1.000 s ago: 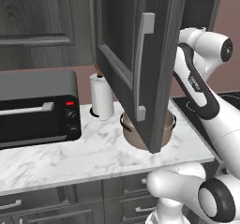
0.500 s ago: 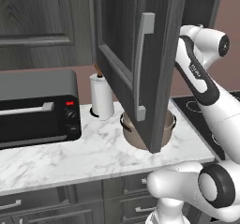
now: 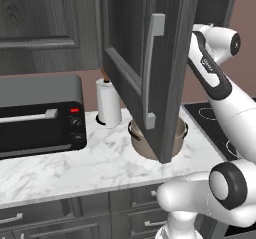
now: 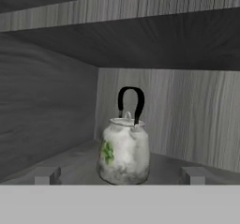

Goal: Pick the kettle from the cabinet and place it on a stove burner. Then pick the pot from the counter and place it on another stove burner. Finally, turn both burners on.

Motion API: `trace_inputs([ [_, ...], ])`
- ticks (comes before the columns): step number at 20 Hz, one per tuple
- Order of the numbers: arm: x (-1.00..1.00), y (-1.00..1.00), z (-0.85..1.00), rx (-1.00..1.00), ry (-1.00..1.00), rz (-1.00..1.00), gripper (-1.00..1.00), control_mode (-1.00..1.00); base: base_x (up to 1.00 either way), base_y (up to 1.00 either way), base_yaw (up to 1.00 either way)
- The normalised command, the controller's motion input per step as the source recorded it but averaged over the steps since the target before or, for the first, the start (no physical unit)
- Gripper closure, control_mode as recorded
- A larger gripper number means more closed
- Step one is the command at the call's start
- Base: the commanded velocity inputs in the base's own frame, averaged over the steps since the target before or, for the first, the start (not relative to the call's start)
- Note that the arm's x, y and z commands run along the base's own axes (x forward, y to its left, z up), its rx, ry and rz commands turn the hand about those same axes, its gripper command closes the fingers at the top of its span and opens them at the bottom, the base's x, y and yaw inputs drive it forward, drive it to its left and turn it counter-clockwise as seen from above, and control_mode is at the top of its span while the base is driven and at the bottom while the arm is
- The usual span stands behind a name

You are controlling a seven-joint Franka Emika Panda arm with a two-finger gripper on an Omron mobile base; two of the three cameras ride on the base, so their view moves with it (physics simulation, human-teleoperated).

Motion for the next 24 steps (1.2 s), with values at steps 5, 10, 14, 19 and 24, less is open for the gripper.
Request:
trace_inputs([
  [5, 0.29, 0.0, 0.11, 0.0, 0.04, 0.0, -1.0, -1.0, 0.0, 0.0, 0.0],
  [10, 0.31, 0.0, 0.13, 0.0, 0.05, 0.0, -1.0, -1.0, 0.0, 0.0, 0.0],
  [14, 0.31, 0.0, 0.13, 0.0, 0.05, 0.0, -1.0, -1.0, 0.0, 0.0, 0.0],
  [19, 0.25, 0.0, 0.16, 0.0, 0.02, 0.0, -1.0, -1.0, 0.0, 0.0, 0.0],
  [24, 0.28, 0.07, 0.06, 0.0, 0.01, 0.0, -1.0, -1.0, 0.0, 0.0, 0.0],
])
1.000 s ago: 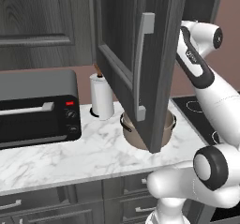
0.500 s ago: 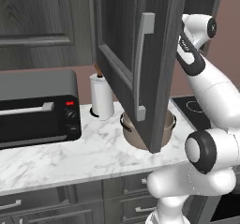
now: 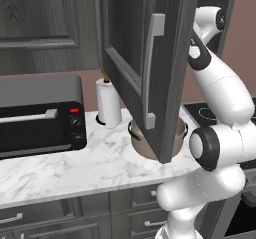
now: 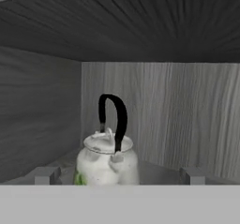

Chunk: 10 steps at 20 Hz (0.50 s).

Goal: Pick the kettle from the cabinet and place it on a stove burner. Then pick the pot from the counter and place it on another stove burner. Finally, turn both burners on.

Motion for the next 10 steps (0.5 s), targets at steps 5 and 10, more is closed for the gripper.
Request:
trace_inputs([
  [5, 0.29, 0.12, 0.0, -0.04, -0.01, 0.0, -1.0, -1.0, 0.0, 0.0, 0.0],
  [10, 0.25, 0.11, 0.0, -0.04, -0.03, 0.0, -1.0, -1.0, 0.0, 0.0, 0.0],
])
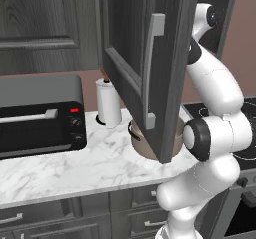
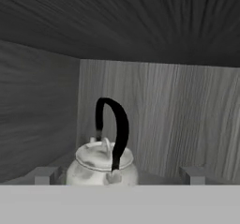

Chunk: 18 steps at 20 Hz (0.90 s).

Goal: Pick the kettle from the cabinet and place it on a stove burner. Then pick the pot from the counter and place it on another stove burner. Finally, turn both burners on.

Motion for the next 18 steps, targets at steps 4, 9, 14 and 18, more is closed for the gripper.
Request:
trace_inputs([
  [4, 0.19, 0.07, 0.0, -0.05, -0.04, 0.0, -1.0, -1.0, 0.0, 0.0, 0.0],
  [9, 0.15, 0.04, 0.0, -0.04, -0.03, 0.0, -1.0, -1.0, 0.0, 0.0, 0.0],
  [14, 0.17, 0.08, 0.0, -0.01, -0.01, 0.0, -1.0, -1.0, 0.0, 0.0, 0.0],
  [18, 0.15, 0.13, 0.0, 0.0, 0.0, 0.0, -1.0, -1.0, 0.0, 0.0, 0.0],
])
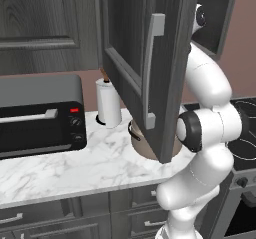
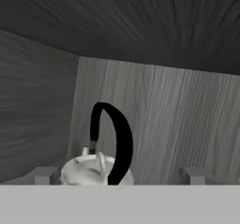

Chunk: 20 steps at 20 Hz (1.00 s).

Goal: Pick the kettle from the cabinet and place it on a stove burner. Then pick the pot from the counter and place it on another stove burner. Finally, turn both burners on.

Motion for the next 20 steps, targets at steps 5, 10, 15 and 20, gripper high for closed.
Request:
trace_inputs([
  [5, 0.15, 0.14, 0.0, -0.01, 0.0, 0.0, -1.0, -1.0, 0.0, 0.0, 0.0],
  [10, 0.11, 0.09, 0.0, 0.0, 0.0, 0.0, -1.0, -1.0, 0.0, 0.0, 0.0],
  [15, 0.15, 0.08, -0.03, 0.0, 0.0, 0.0, 1.0, -1.0, 0.0, 0.0, 0.0],
  [20, 0.0, 0.0, 0.0, 0.0, 0.0, 0.0, 1.0, -1.0, 0.0, 0.0, 0.0],
])
